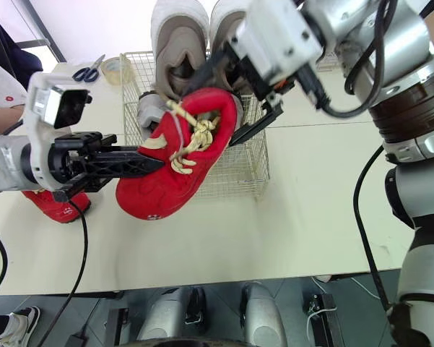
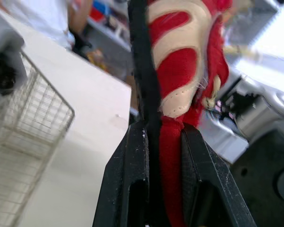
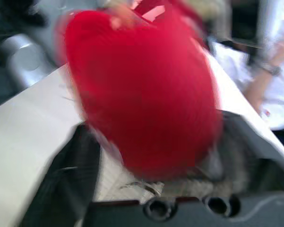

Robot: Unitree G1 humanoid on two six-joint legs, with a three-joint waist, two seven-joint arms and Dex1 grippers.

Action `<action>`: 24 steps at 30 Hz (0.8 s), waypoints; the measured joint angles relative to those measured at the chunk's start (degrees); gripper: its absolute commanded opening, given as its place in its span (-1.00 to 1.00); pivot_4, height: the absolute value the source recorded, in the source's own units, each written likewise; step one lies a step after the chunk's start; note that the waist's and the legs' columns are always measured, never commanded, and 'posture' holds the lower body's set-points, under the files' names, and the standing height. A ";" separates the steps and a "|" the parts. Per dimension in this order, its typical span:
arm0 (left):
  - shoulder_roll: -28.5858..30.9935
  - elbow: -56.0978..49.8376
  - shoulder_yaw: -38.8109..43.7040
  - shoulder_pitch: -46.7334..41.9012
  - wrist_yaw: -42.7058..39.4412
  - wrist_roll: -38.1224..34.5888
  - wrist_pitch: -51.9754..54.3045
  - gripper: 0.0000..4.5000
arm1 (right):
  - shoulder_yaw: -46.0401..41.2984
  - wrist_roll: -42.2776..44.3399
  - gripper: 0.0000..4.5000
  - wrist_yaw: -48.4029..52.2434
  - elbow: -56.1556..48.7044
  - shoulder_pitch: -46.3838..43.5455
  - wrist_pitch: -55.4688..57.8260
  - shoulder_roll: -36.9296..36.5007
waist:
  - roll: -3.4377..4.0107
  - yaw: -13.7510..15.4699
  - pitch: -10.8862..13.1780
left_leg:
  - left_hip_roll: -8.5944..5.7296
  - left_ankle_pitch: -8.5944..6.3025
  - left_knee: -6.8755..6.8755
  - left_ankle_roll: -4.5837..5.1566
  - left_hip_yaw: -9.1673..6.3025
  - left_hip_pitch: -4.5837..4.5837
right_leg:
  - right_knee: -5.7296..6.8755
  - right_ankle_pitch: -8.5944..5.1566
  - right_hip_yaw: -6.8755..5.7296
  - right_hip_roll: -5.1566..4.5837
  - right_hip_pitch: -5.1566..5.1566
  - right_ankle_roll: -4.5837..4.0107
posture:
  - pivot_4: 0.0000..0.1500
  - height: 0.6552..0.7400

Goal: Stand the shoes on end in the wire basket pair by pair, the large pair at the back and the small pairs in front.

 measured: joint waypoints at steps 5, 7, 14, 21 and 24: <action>-2.74 -2.98 5.89 5.37 6.49 -3.64 -5.93 -0.82 | -12.92 -1.27 0.98 -11.67 6.24 5.17 14.62 -2.57 | -0.30 0.43 -0.10 | -0.05 -0.01 0.00 -0.01 -0.23 0.00 | -0.20 0.00 -0.15 -0.15 0.22 -0.04 | 1.00 1.00; -4.37 -3.72 8.41 6.71 8.58 -4.23 -9.21 -0.82 | -24.84 10.38 0.98 -21.68 2.66 17.02 31.51 -3.59 | -0.59 0.34 -0.22 | -0.06 -0.01 -0.02 -0.02 -0.35 0.04 | -0.35 0.04 -0.24 -0.21 0.38 -0.10 | 1.00 1.00; -11.01 -2.06 9.30 3.11 10.34 -3.76 -15.14 -0.82 | -40.84 37.28 0.98 -45.58 -18.20 33.39 55.08 8.27 | -0.25 0.09 -0.06 | 0.05 0.11 -0.10 -0.17 -0.27 0.09 | -0.07 0.05 -0.21 0.09 0.22 -0.10 | 1.00 1.00; -16.84 1.62 6.50 -1.43 8.04 1.33 -16.92 -0.82 | -41.60 45.18 0.98 -54.47 -27.34 35.31 61.33 14.32 | -0.44 0.56 -0.15 | -0.09 0.02 -0.01 0.03 -0.21 0.06 | -0.09 0.06 -0.20 0.13 0.29 -0.06 | 1.00 1.00; -17.78 2.70 4.80 -2.74 6.50 3.82 -16.68 -0.82 | -41.53 46.82 0.98 -56.25 -28.36 35.29 61.79 16.66 | -0.47 0.49 -0.16 | -0.08 0.02 -0.01 0.04 -0.20 0.07 | -0.09 0.05 -0.20 0.14 0.29 -0.05 | 1.00 1.00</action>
